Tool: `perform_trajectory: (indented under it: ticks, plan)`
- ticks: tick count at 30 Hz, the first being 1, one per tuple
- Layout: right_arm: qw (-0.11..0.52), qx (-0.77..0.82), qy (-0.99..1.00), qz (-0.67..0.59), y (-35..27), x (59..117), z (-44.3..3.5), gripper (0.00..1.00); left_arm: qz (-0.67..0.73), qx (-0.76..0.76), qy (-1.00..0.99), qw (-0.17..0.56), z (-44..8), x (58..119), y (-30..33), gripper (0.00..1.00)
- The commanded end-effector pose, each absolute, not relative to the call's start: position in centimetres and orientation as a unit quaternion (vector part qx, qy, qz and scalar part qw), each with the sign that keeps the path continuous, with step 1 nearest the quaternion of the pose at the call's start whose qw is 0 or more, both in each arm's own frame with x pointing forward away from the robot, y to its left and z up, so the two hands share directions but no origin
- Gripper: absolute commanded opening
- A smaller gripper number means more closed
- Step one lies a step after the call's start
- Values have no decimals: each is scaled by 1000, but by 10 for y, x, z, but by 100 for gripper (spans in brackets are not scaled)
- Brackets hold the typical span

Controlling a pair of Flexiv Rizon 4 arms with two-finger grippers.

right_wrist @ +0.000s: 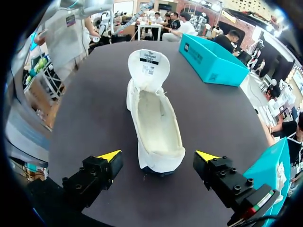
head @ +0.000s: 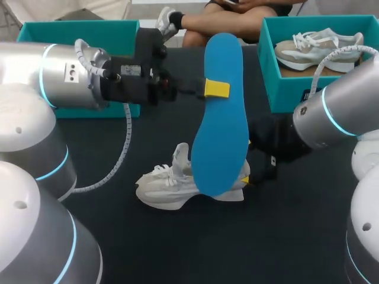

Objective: Take the shoe out of the shoebox, open the shoe tongue, remove and reinsert the insole, then place the shoe into the shoebox

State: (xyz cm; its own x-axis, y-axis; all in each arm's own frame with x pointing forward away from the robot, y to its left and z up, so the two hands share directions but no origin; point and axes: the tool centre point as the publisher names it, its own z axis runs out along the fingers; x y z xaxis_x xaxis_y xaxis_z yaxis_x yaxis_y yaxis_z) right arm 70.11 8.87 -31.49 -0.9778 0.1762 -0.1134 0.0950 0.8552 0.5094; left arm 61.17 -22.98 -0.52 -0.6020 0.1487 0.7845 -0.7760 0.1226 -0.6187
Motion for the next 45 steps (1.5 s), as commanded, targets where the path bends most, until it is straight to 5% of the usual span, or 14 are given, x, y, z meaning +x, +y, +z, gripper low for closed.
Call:
perform_trajectory:
  ticks: [1, 45]
  plan:
    - [60, 76, 983, 157, 91, 704, -309, 100, 617, 242, -648, 375, -6, 611, -230, 0]
    - [31, 59, 988, 139, 155, 737, -349, 100, 617, 242, -648, 375, -6, 611, -230, 0]
